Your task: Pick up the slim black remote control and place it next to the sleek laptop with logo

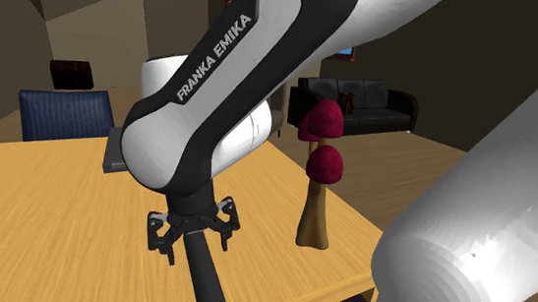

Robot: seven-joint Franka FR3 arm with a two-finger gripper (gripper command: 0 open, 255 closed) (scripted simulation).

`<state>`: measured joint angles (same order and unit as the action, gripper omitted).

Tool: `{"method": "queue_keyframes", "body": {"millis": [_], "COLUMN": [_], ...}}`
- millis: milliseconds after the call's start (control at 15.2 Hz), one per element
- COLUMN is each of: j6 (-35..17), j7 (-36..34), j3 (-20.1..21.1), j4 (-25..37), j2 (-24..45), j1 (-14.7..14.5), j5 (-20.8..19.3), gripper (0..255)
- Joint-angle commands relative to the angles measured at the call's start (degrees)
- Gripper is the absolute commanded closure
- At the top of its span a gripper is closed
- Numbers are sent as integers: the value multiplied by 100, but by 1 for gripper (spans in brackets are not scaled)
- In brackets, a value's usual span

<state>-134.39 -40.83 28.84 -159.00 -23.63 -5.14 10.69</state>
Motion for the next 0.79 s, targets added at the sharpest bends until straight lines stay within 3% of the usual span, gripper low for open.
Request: {"method": "queue_keyframes", "body": {"millis": [0, 66, 132, 726], "j6": [-4, -4, -4, -4], "j7": [-2, -2, -2, -2], "j3": [2, 2, 2, 3], "j4": [-1, -1, -1, -1], "j2": [3, 3, 3, 3], "j1": [0, 0, 0, 1], "j5": [0, 0, 0, 0], "gripper": [0, 0, 255, 255]}}
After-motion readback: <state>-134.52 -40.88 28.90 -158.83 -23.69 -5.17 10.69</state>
